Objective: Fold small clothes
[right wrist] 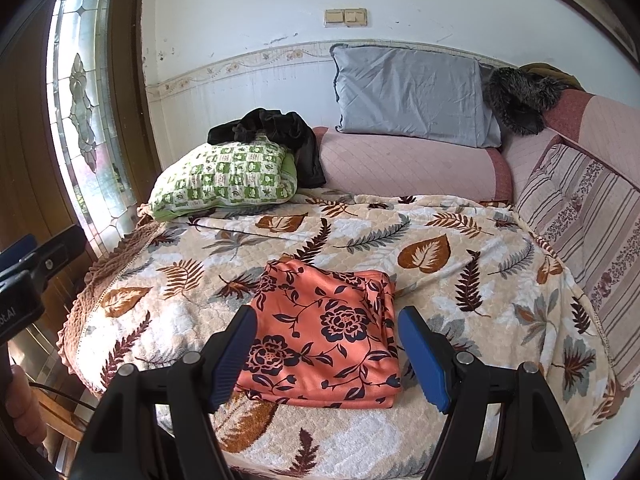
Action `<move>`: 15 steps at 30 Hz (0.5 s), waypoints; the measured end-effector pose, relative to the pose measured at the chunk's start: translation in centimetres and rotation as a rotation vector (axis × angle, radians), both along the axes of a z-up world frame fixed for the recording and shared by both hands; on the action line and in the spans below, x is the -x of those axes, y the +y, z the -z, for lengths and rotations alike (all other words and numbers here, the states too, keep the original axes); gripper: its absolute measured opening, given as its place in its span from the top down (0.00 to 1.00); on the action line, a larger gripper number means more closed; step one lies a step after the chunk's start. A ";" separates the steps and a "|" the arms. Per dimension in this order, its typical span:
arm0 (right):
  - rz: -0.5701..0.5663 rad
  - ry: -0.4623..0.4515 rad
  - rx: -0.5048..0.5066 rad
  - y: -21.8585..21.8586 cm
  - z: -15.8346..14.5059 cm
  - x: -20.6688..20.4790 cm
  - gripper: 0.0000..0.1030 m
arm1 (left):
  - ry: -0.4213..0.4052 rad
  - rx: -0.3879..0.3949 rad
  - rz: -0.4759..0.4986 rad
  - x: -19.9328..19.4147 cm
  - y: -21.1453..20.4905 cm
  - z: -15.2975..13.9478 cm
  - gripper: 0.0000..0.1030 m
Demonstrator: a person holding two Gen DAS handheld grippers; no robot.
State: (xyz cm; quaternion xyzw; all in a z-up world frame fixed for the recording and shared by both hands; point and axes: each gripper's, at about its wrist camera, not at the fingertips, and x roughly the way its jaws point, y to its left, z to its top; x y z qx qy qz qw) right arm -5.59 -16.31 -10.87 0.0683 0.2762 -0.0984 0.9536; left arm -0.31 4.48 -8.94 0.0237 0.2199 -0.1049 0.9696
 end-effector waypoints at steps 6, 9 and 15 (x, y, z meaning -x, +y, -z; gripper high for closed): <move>-0.009 -0.006 0.007 0.5 -0.4 -0.4 0.25 | -0.008 0.014 0.002 0.3 0.4 -0.4 0.00; -0.011 -0.009 0.013 0.7 -0.5 -0.5 0.25 | -0.010 0.020 0.001 0.3 0.6 -0.5 0.00; -0.011 -0.010 0.014 0.8 -0.5 -0.5 0.25 | -0.014 0.023 0.004 0.5 0.9 -0.7 0.00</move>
